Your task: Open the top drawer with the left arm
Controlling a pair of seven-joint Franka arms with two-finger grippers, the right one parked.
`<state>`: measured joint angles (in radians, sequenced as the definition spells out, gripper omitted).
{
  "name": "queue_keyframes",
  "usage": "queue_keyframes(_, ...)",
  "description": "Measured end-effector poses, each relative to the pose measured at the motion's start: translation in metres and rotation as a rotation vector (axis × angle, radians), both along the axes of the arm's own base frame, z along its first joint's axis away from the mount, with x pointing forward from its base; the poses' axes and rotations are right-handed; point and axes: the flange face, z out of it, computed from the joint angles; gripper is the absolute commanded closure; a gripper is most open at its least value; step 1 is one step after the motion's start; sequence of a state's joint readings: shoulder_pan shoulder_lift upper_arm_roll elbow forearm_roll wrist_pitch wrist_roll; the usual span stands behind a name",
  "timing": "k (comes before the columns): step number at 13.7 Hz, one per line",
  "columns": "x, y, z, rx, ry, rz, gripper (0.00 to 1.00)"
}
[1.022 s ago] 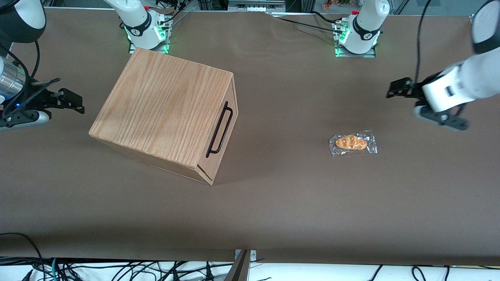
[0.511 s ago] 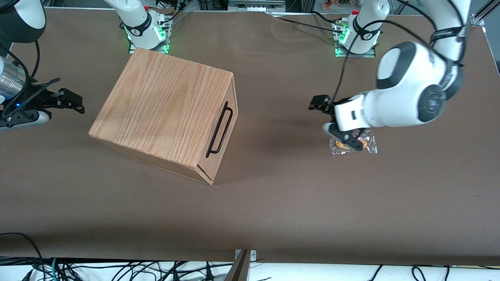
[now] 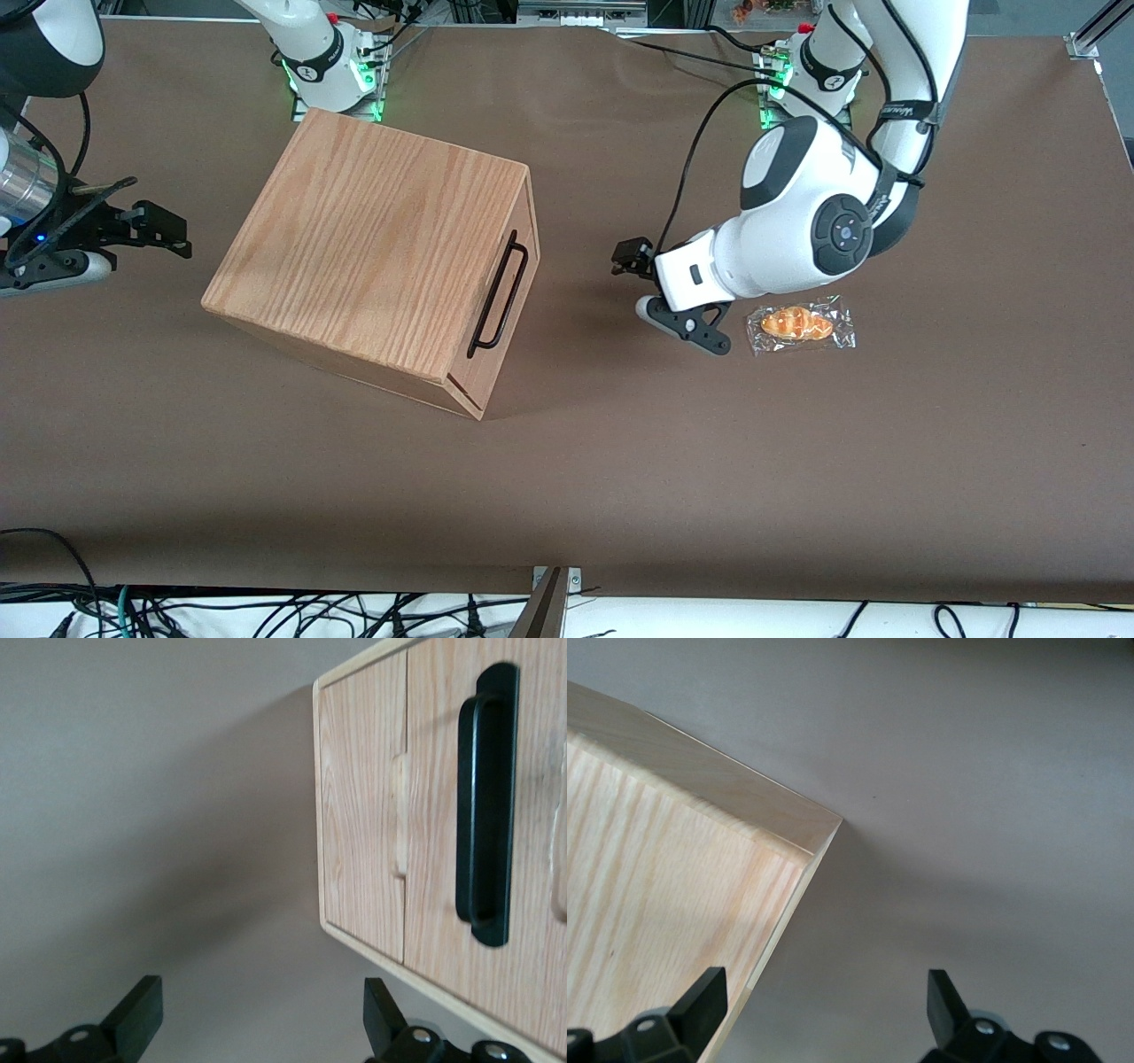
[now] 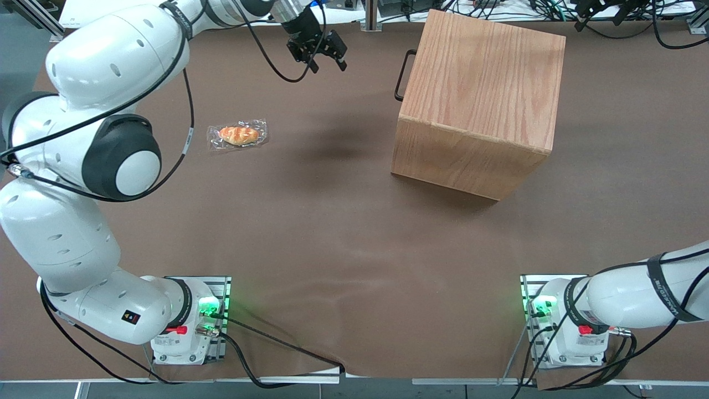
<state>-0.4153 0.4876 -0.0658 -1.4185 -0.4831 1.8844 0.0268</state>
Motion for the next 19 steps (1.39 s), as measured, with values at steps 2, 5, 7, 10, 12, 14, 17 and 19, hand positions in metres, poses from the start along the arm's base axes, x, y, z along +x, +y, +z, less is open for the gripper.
queue_keyframes(2,0.003,-0.009,-0.003,-0.029,-0.009,0.015,0.00)
queue_keyframes(5,0.001,-0.028,-0.008,-0.073,-0.024,0.035,0.00)
queue_keyframes(7,-0.005,-0.047,-0.014,-0.077,-0.034,0.040,0.00)
queue_keyframes(10,-0.017,-0.085,-0.025,-0.081,-0.047,0.058,0.00)
queue_keyframes(12,-0.023,-0.104,-0.028,-0.085,-0.046,0.071,0.00)
queue_keyframes(14,-0.024,-0.117,-0.033,-0.084,-0.035,0.082,0.00)
queue_keyframes(17,-0.026,-0.129,-0.045,-0.081,-0.027,0.093,0.00)
queue_keyframes(19,-0.031,-0.137,-0.053,-0.076,-0.020,0.097,0.00)
